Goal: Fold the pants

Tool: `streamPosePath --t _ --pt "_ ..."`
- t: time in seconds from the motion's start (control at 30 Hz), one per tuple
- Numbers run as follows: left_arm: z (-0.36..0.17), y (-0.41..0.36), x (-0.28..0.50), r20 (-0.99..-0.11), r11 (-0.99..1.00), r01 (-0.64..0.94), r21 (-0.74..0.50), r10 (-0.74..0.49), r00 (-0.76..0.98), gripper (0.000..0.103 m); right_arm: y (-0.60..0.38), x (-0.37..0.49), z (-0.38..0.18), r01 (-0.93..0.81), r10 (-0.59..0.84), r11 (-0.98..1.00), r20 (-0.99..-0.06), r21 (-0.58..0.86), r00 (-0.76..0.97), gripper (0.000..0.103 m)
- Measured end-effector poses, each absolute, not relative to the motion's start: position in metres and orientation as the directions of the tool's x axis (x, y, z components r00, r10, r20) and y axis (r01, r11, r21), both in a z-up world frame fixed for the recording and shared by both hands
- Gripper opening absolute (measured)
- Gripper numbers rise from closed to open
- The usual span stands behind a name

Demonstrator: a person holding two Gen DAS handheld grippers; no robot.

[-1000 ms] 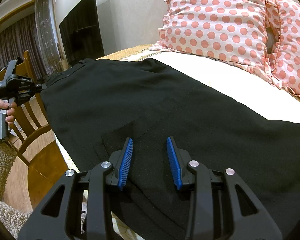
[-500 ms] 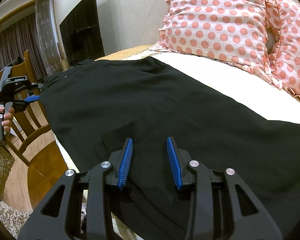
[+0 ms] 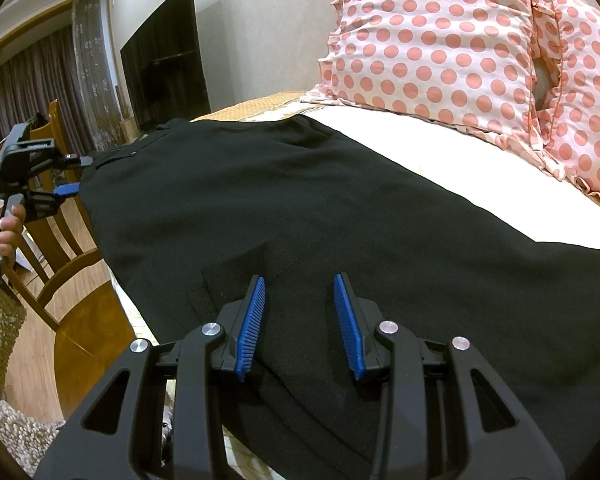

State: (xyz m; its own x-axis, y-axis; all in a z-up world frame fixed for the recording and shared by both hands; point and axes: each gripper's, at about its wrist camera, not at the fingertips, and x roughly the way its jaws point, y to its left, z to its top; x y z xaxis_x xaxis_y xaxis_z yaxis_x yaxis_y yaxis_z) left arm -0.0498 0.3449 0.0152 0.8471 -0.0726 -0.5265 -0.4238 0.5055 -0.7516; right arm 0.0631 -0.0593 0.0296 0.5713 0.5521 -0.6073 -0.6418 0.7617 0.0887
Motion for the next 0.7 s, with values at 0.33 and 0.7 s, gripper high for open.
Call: streamPosePath --t 0.33,0.7 --pt "-0.002 0.363 -0.044 -0.497 0.42 -0.428 -0.8 -0.066 0.865 0.041 -0.059 0.063 0.029 -0.642 0.554 0.761 -0.604 0.09 0.573 0.038" --pt "-0.007 0.386 -0.035 -0.51 0.39 -0.473 -0.79 0.01 0.86 0.014 -0.066 0.059 0.032 -0.629 0.555 0.771 -0.585 0.096 0.591 0.064"
